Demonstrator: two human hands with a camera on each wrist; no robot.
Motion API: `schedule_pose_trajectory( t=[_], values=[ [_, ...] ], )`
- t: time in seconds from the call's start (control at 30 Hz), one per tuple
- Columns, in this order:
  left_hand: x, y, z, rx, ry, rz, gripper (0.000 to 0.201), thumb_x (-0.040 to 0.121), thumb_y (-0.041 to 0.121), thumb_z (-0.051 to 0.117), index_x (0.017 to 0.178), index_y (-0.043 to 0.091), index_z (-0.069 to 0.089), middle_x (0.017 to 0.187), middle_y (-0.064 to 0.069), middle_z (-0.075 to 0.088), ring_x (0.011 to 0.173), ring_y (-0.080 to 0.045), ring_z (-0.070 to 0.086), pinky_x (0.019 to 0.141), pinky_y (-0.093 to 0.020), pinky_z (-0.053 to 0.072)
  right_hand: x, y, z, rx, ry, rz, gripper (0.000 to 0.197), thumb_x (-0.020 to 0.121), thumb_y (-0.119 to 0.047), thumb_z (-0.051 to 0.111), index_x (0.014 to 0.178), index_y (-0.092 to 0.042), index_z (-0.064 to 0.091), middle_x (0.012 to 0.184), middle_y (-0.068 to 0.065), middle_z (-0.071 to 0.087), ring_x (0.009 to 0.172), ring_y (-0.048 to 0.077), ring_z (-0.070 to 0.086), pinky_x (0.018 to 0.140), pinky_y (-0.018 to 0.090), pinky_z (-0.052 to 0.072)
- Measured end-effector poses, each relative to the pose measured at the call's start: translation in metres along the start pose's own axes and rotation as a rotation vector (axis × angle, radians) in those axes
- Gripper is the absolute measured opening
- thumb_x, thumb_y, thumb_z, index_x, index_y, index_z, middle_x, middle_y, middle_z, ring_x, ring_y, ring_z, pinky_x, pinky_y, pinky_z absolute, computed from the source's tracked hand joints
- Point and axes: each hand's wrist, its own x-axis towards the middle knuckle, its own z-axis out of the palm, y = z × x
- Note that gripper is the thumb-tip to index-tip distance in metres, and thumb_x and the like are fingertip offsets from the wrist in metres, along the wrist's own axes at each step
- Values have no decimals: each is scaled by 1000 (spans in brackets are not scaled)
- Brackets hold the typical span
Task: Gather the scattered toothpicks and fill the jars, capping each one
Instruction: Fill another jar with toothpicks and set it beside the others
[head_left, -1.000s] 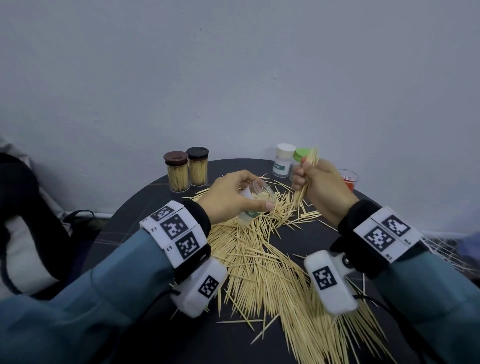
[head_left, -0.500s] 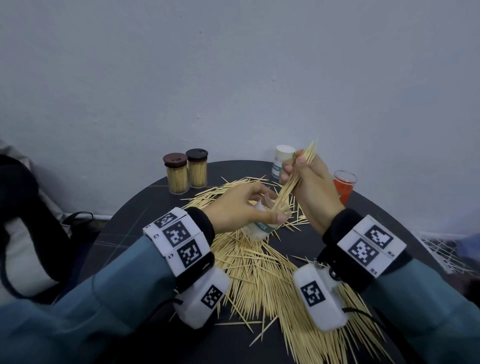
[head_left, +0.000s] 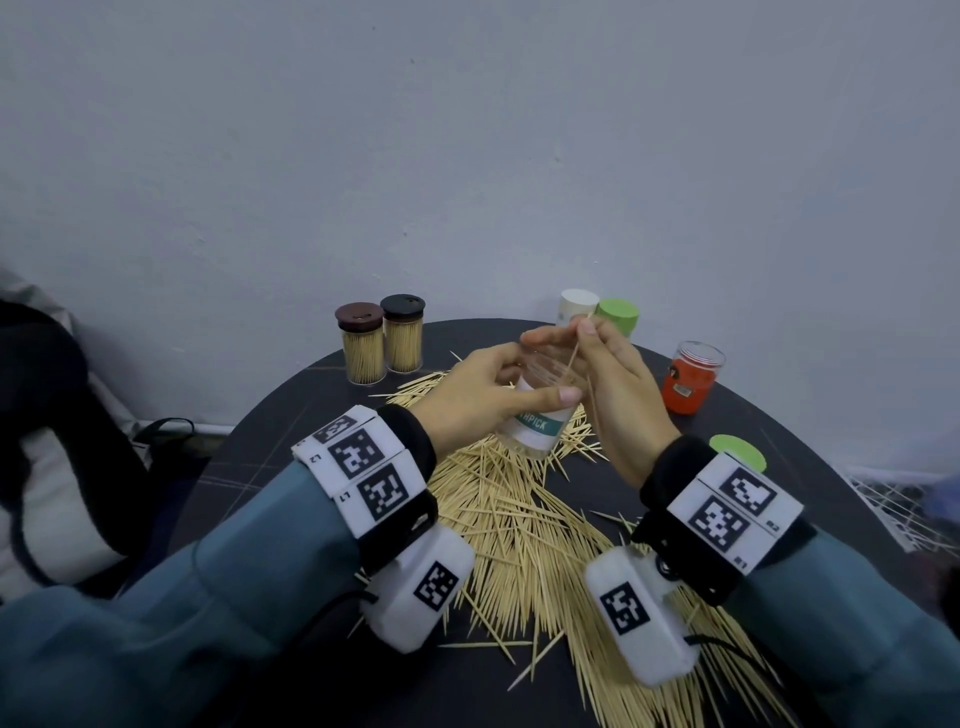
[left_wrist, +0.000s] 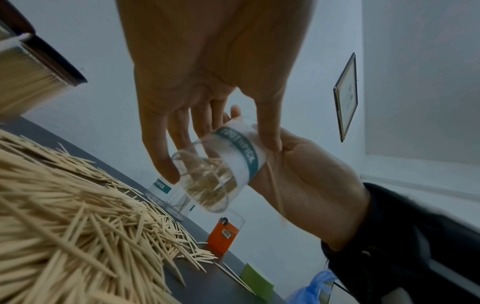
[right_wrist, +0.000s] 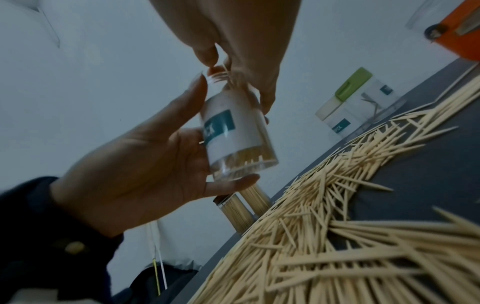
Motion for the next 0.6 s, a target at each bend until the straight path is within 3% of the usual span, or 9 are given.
schedule_pose_trajectory(
  t=[0.17,0.27,0.37,0.47,0.53,0.6],
  values=[
    [-1,1,1,-9,-4,2,44,81,25,69,122,16,57,113,-1,68,109,-15,62,97,-38,48,0,1,-1,-36,-14,-10,26,101,-13,29,86,-11,49,91,4,69,96,19,65,91,36,51],
    [-1,1,2,-20,1,4,45,82,24,68,125,19,54,114,-1,67,107,-14,62,92,-32,50,0,2,-2,-105,-36,-8,26,100,-6,30,86,-12,51,93,6,68,100,21,63,92,33,50],
    [0,1,0,13,45,5,43,80,29,70,118,14,57,112,-2,67,105,-15,63,89,-34,52,1,3,-3,-170,-33,2,26,98,-2,33,90,-13,55,103,7,67,105,23,61,93,31,49],
    [2,-1,-4,26,90,-4,50,76,31,72,119,11,57,113,-3,66,108,-15,61,93,-37,50,3,5,-6,-217,26,23,25,98,-4,36,93,-17,57,112,5,63,113,23,56,100,35,44],
    [3,-1,-7,30,117,-12,53,74,33,74,120,12,57,116,-2,65,110,-14,59,97,-40,48,6,5,-8,-244,51,43,23,97,-4,38,91,-18,55,109,4,61,111,20,55,101,34,41],
    [5,-2,-10,30,151,-19,54,72,33,76,118,14,57,116,0,64,111,-14,58,99,-42,47,10,5,-11,-329,54,106,18,95,-3,41,93,-16,53,107,3,59,101,13,55,92,25,44]
  ],
)
